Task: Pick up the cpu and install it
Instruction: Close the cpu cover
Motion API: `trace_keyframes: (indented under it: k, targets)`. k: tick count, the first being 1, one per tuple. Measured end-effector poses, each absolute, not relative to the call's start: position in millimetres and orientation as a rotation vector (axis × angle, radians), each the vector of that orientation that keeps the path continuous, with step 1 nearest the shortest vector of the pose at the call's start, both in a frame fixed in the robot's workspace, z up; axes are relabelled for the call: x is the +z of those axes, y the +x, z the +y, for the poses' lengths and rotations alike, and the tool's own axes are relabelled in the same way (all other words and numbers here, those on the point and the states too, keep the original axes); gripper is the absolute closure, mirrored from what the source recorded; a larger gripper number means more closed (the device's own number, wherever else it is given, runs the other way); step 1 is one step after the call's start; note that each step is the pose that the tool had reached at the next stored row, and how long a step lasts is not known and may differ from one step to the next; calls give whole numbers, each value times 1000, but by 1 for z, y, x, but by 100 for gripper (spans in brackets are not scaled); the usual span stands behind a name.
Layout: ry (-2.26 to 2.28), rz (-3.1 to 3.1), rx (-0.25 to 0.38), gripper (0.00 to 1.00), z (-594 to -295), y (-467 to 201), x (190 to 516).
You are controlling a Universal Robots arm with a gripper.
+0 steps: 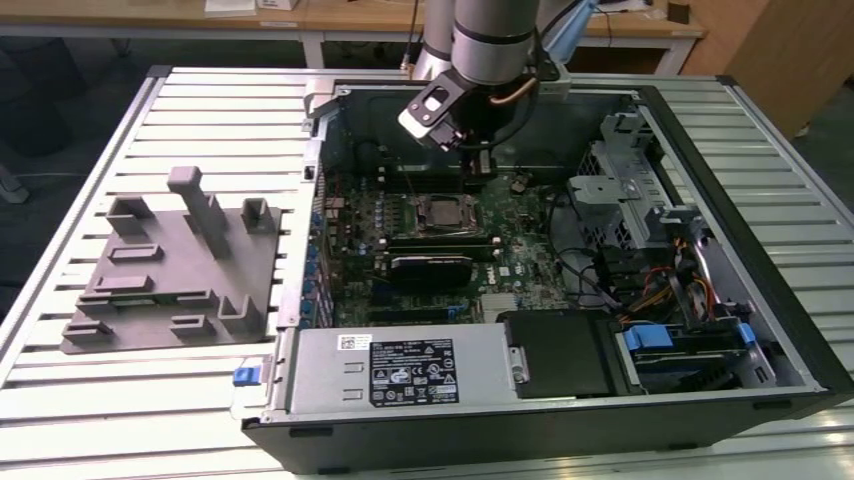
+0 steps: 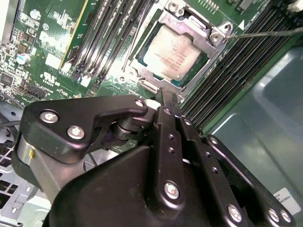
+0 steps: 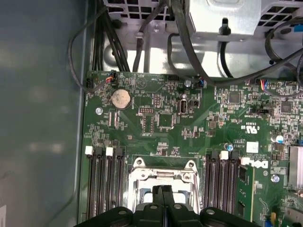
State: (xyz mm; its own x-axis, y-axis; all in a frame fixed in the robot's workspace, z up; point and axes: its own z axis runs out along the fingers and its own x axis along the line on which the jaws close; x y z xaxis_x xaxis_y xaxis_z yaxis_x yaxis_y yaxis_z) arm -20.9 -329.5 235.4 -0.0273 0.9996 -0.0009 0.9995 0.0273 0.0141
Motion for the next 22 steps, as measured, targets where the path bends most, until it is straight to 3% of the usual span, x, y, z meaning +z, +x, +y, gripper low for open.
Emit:
trace_keyframes:
  k: [22]
  targets:
    - [2184,2244,15,89,-330,-48,229]
